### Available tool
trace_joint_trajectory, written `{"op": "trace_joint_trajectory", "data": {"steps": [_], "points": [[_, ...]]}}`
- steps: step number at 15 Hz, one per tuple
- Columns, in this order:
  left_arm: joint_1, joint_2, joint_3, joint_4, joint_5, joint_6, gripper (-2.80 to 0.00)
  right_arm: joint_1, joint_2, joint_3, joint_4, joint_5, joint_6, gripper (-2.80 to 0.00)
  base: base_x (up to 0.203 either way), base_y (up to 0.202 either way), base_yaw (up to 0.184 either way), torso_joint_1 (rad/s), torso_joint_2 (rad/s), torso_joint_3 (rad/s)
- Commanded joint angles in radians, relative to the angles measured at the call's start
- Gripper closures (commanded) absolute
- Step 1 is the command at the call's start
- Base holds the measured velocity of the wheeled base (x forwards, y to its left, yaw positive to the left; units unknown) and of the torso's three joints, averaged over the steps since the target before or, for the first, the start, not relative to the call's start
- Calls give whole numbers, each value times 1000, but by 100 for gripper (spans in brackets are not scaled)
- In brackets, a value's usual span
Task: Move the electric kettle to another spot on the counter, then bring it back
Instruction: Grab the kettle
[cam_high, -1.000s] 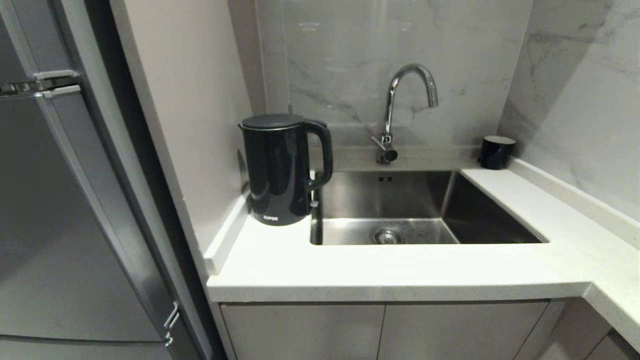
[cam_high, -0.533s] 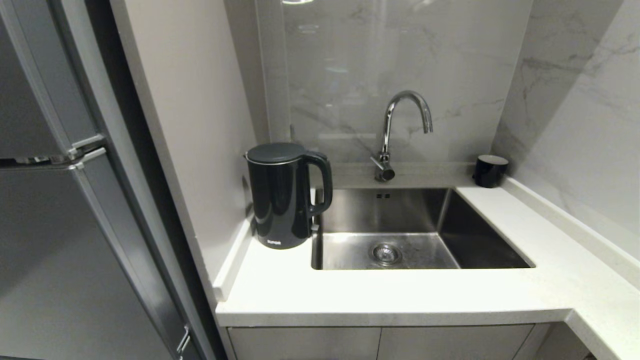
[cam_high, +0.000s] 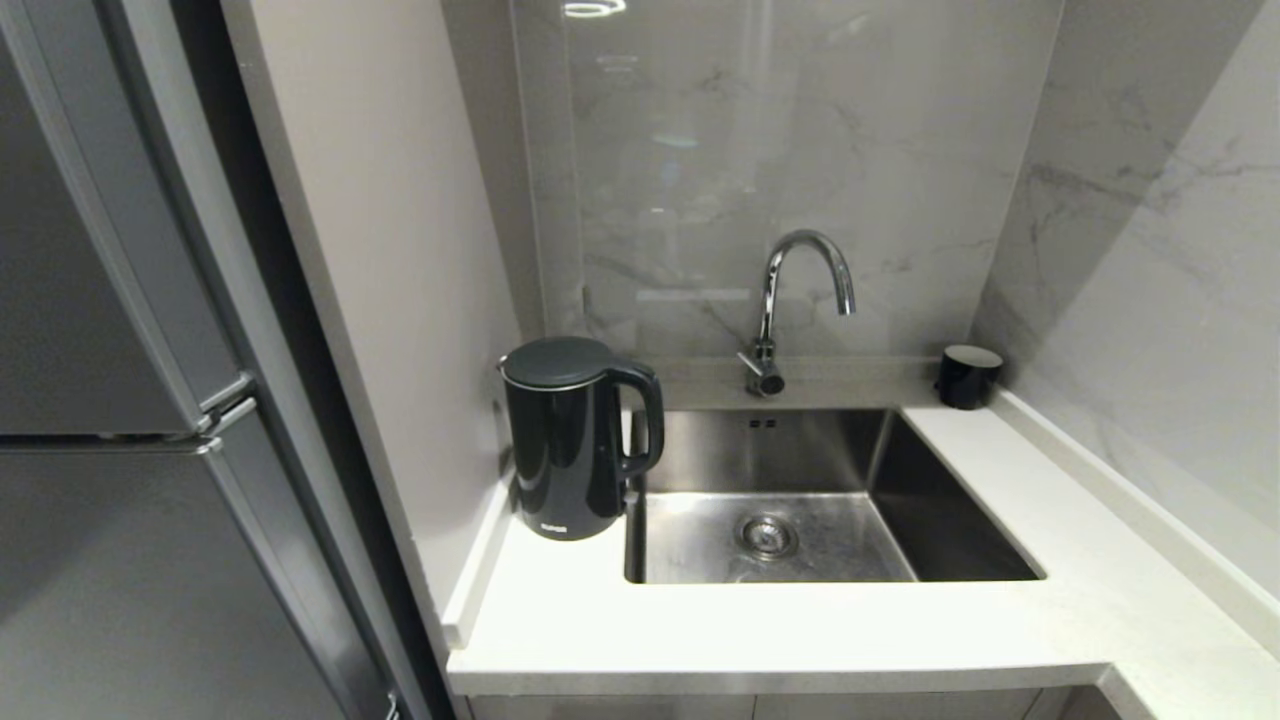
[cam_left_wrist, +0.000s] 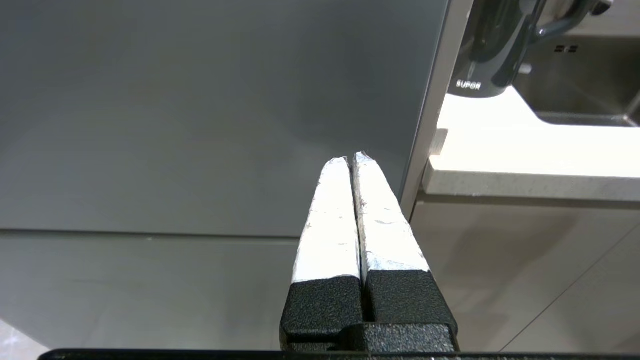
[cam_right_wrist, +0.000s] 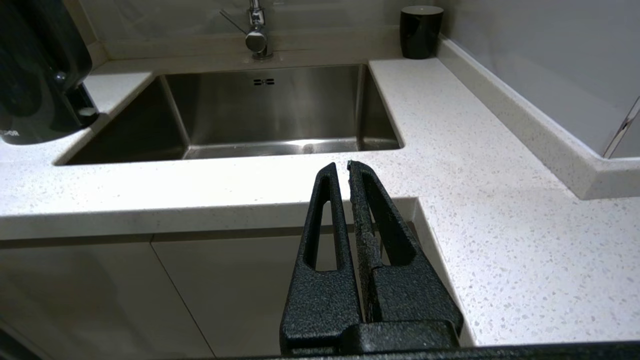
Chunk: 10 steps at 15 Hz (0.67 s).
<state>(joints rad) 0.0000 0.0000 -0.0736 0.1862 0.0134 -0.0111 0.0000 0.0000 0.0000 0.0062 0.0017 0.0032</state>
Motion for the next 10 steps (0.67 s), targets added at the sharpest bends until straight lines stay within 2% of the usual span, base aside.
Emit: {"op": "trace_joint_trajectory", "data": {"steps": [1,10], "points": [[0,0,-1,1,0,-1,0,0,2,0,0,0,0,0,0,0,0,163,-388,-242],[2,0,0,1,0,-1,0,0,2,0,0,0,0,0,0,0,0,145,-353,-206]]}}
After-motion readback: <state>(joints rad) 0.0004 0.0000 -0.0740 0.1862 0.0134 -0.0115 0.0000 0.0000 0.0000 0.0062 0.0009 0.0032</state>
